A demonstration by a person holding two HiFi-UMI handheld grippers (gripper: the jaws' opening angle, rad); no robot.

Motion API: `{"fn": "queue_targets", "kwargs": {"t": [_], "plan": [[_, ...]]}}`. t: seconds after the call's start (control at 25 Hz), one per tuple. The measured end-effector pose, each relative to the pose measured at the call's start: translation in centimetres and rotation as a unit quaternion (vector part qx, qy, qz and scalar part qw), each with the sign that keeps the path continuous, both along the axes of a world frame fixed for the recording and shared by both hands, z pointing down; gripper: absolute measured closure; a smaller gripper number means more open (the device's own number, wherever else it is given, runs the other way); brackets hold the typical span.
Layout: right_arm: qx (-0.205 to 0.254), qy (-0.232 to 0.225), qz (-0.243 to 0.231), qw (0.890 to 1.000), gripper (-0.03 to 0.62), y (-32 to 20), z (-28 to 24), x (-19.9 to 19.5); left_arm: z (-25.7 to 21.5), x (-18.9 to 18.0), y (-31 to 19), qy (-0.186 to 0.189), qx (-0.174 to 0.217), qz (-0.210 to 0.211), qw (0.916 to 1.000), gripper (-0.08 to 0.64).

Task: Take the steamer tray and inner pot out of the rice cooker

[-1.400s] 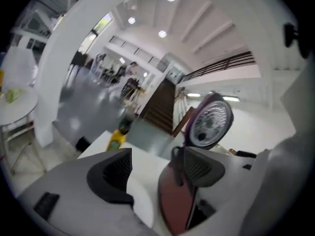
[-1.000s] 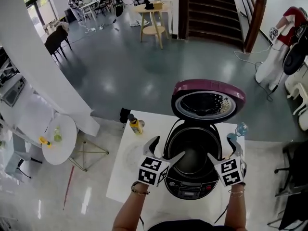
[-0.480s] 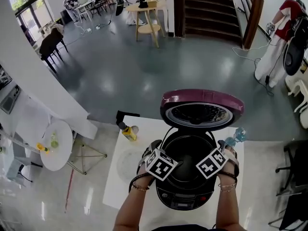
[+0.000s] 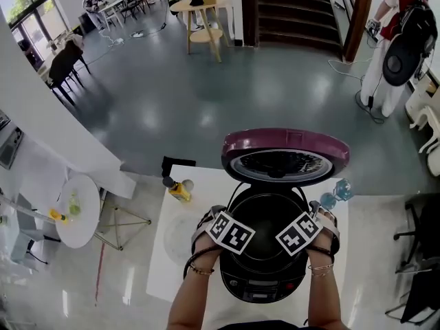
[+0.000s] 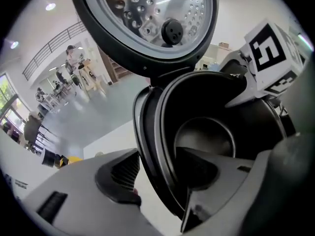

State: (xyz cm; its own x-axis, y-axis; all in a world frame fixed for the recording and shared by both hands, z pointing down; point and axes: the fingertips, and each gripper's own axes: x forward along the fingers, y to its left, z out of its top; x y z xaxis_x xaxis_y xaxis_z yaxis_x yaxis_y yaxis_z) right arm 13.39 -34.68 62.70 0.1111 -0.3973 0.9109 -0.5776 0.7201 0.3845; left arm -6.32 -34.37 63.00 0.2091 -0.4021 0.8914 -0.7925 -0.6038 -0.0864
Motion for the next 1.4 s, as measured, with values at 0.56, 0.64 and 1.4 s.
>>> {"fn": "queue_targets", "kwargs": {"t": [0.56,0.64,1.4], "plan": [[0.077,-0.076,0.008,0.994,0.385,0.5,-5.8,-1.5,-2.8,0.2,0.5,0.024,0.009,0.019,0.9995,0.333],[0.083,-0.09,0.006,0.992,0.422,0.7,-6.7,-1.8,-3.4,0.3,0.6,0.027,0.016,0.024,0.9992,0.344],[0.276,-0.177,-0.016,0.944,0.557,5.3,-21.0,-5.0,-17.8,-1.5,4.3,0.101,0.197,-0.011,0.9751,0.542]]}}
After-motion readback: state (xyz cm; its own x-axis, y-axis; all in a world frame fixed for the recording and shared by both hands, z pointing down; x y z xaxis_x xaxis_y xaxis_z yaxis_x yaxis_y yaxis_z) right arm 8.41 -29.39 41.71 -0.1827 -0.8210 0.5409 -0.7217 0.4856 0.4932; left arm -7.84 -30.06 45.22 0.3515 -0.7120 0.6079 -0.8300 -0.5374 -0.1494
